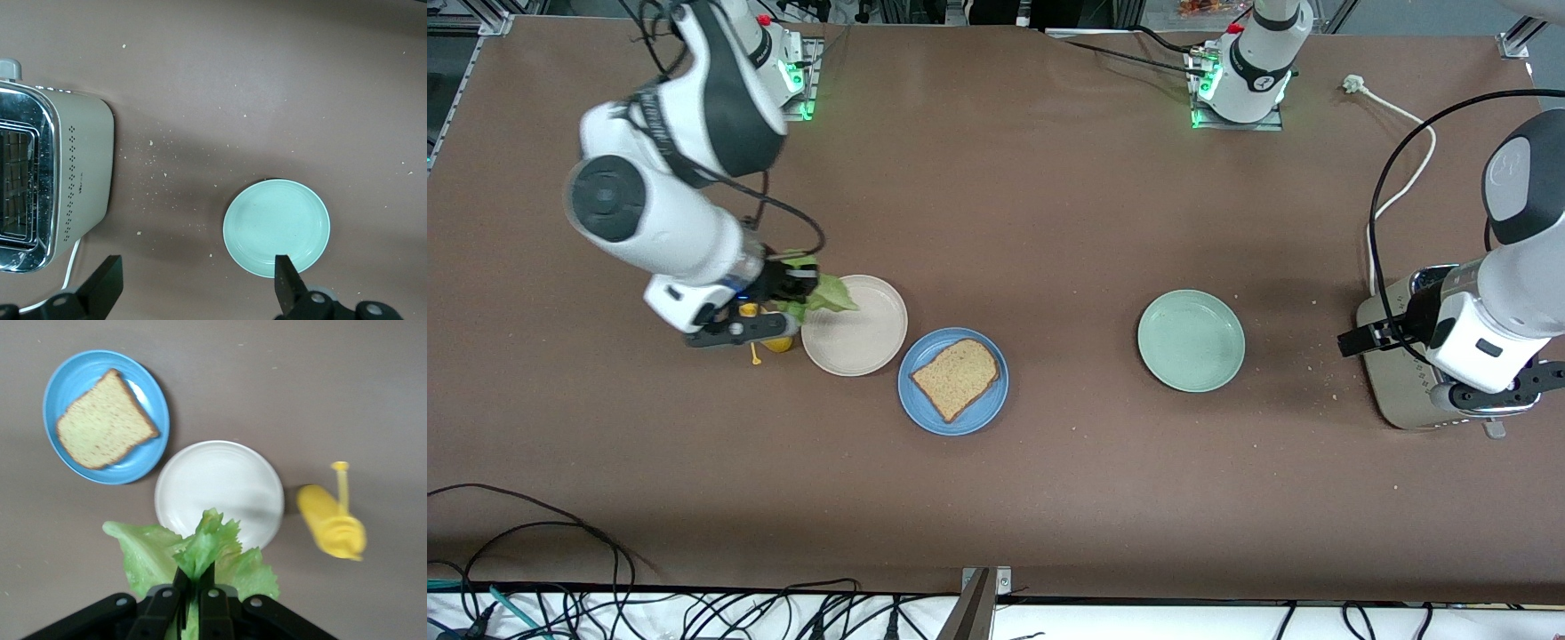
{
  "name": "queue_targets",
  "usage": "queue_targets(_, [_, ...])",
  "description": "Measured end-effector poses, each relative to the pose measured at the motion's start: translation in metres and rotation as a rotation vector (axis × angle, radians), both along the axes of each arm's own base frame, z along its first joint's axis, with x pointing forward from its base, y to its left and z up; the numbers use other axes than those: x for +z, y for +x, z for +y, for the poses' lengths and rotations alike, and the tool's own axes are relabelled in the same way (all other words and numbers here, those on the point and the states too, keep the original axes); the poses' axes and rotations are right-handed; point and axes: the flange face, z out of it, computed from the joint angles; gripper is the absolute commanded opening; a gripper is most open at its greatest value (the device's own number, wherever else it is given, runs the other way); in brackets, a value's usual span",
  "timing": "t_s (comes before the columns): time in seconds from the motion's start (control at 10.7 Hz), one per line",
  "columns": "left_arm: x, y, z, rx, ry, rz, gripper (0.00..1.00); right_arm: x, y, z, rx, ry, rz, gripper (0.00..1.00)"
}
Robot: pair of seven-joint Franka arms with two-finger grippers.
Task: Make sandwich in blue plate with both arms
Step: 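Carry the lettuce with the right gripper over the bread on the blue plate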
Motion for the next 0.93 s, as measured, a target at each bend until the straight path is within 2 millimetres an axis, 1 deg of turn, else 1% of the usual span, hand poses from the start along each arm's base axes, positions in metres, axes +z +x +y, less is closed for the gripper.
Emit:
queue_targets(0.19, [0.0, 0.0, 0.002, 0.003, 0.0, 0.0, 1.0, -0.025, -0.004, 0.057, -0.08, -0.01, -0.015, 0.0])
queue_targets(0.37, [0.0, 0.0, 0.003, 0.004, 0.001, 0.0, 1.0, -0.056, -0.005, 0.097, -0.15, -0.007, -0.041, 0.0])
queue_targets(0.56, [0.0, 0.0, 0.003, 0.005, 0.001, 0.0, 1.0, -0.082, 0.003, 0.122, -0.196, 0.011, -0.079, 0.0])
queue_targets(0.65, [0.0, 0.0, 0.003, 0.005, 0.001, 0.001, 1.0, -0.096, 0.012, 0.133, -0.221, 0.029, -0.112, 0.0])
queue_targets(0.84, [0.0, 0.0, 0.003, 0.005, 0.001, 0.001, 1.0, -0.125, 0.02, 0.146, -0.245, 0.044, -0.14, 0.0])
queue_targets(0.93, [0.0, 0.0, 0.003, 0.005, 0.001, 0.001, 1.0, -0.136, 0.022, 0.149, -0.248, 0.043, -0.142, 0.0])
